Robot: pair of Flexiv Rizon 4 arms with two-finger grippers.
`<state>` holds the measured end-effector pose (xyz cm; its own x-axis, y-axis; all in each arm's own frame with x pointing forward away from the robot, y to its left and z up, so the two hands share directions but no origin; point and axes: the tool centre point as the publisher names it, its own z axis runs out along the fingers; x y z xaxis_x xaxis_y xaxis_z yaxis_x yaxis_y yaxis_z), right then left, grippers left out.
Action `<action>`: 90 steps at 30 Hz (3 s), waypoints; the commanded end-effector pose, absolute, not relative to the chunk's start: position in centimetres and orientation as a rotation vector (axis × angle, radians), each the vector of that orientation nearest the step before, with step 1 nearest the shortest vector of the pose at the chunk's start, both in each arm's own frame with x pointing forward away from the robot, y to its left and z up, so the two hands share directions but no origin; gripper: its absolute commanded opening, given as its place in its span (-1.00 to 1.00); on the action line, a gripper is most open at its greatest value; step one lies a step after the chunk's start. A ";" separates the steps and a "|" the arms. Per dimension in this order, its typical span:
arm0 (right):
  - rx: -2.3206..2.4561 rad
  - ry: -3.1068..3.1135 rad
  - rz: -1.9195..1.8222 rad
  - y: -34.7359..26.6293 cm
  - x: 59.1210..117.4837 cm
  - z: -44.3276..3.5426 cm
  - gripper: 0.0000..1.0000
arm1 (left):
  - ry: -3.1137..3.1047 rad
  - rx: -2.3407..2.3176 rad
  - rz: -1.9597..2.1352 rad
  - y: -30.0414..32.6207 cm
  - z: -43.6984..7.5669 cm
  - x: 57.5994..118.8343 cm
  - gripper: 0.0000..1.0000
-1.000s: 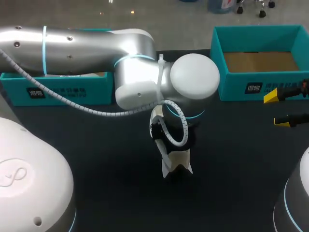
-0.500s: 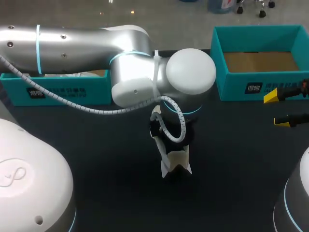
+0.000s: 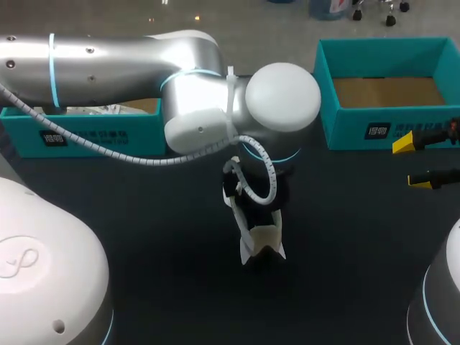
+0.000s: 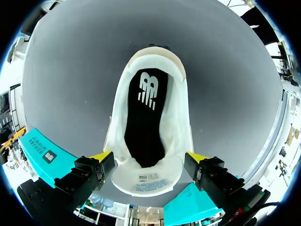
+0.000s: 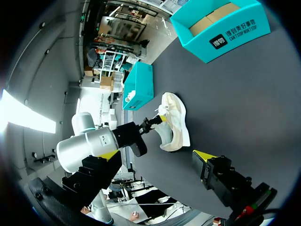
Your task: Take the shoe out of the shoebox, open the shoe tongue, remove and reinsert the insole, then place the shoe into the shoebox
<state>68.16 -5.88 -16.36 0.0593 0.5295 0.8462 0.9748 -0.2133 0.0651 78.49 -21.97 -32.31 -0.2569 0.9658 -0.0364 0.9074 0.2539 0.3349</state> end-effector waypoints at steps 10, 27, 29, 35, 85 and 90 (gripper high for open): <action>-1.801 -1.501 -1.056 -5.8 68.1 -16.4 1.00 | 2.286 1.723 0.383 -21.2 -30.6 78.9 1.00; -1.801 -1.501 -1.056 -5.8 68.1 -16.4 1.00 | 2.287 1.596 0.356 -19.3 -25.5 81.5 -1.00; -1.801 -1.501 -1.056 -5.8 68.1 -16.4 1.00 | 2.288 1.595 0.346 -18.9 -24.5 81.9 -1.00; -1.801 -1.501 -1.056 -5.8 68.1 -16.4 1.00 | 2.297 1.613 0.323 -18.4 -22.8 82.6 -1.00; -1.801 -1.501 -1.056 -5.8 68.1 -16.4 1.00 | 2.427 2.112 -0.368 -23.5 -30.9 81.4 -1.00; -1.801 -1.501 -1.056 -5.8 68.1 -16.4 1.00 | 2.426 2.131 -0.383 -23.5 -31.9 80.3 -1.00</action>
